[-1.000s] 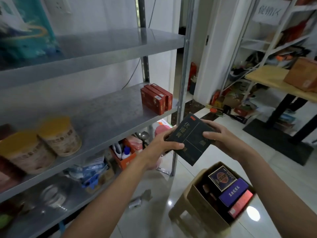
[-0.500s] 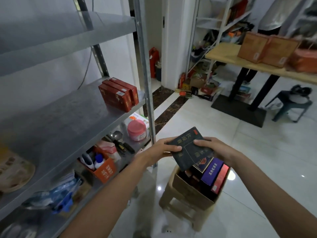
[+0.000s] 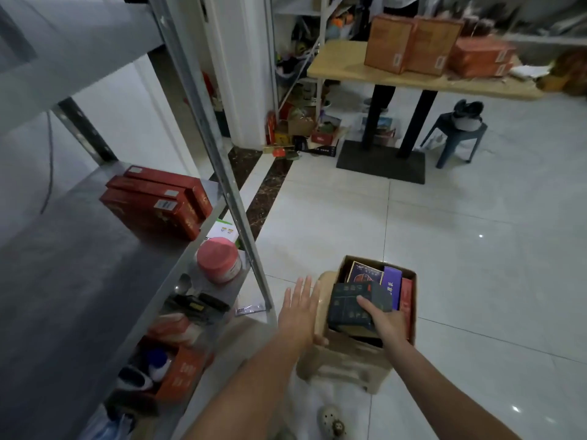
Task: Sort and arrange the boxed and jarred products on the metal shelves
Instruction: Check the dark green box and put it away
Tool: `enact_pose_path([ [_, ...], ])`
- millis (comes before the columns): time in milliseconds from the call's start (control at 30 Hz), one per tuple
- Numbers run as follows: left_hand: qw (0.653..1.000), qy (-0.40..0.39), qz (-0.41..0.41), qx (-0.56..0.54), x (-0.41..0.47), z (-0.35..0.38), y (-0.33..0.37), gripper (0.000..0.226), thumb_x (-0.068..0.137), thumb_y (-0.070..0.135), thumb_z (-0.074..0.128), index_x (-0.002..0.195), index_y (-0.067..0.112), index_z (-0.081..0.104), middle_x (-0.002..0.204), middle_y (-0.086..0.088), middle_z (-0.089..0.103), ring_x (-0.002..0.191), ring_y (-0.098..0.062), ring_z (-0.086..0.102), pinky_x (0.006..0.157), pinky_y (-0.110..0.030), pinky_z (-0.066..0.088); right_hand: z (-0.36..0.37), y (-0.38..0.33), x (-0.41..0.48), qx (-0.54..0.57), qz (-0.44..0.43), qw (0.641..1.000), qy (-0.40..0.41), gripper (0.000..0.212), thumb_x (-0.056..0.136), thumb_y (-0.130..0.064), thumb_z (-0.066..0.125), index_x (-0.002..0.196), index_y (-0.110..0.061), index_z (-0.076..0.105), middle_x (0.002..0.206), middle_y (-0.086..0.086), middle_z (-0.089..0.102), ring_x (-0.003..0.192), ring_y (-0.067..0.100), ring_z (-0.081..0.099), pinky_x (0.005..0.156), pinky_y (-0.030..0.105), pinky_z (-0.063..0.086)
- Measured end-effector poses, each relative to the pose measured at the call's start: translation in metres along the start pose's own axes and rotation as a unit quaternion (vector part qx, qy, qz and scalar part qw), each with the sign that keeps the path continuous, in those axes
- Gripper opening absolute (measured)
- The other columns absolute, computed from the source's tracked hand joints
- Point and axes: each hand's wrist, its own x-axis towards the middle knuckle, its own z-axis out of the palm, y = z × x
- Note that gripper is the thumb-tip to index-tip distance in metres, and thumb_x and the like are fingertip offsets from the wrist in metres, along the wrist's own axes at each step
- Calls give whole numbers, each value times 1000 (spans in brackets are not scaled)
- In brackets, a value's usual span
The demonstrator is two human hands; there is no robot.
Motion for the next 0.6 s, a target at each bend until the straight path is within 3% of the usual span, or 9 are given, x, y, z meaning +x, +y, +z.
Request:
enact_pose_path([
  [167, 1000, -14, 11, 13, 33, 21, 4, 122, 82, 56, 67, 150, 10, -24, 158, -11, -28, 145, -29, -26, 118, -45, -13, 24, 20, 11, -2, -18, 999, 27, 76, 65, -33, 89, 125, -5, 53, 121, 12, 63, 110, 27, 59, 96, 46, 51],
  [333, 999, -31, 31, 0, 58, 39, 8, 120, 85, 45, 68, 148, 7, -26, 157, -12, -30, 145, -29, -27, 116, -44, -16, 38, 23, 12, -77, -57, 992, 77, 90, 58, -47, 90, 127, -6, 48, 124, 10, 56, 114, 28, 55, 95, 48, 52],
  [467, 998, -23, 54, -24, 65, 51, 14, 112, 88, 35, 65, 149, 11, -26, 157, -10, -30, 138, -27, -36, 114, -43, -19, 33, 41, 7, -72, -14, 990, 117, 94, 59, -47, 90, 130, -4, 45, 128, 14, 53, 119, 31, 51, 97, 50, 49],
  [600, 997, -45, 64, -25, 67, 53, 18, 112, 88, 39, 65, 149, 12, -25, 157, -10, -31, 143, -28, -31, 111, -42, -22, 30, 34, 13, -124, 11, 984, 128, 99, 62, -53, 87, 133, -2, 40, 133, 18, 49, 122, 36, 49, 99, 48, 47],
])
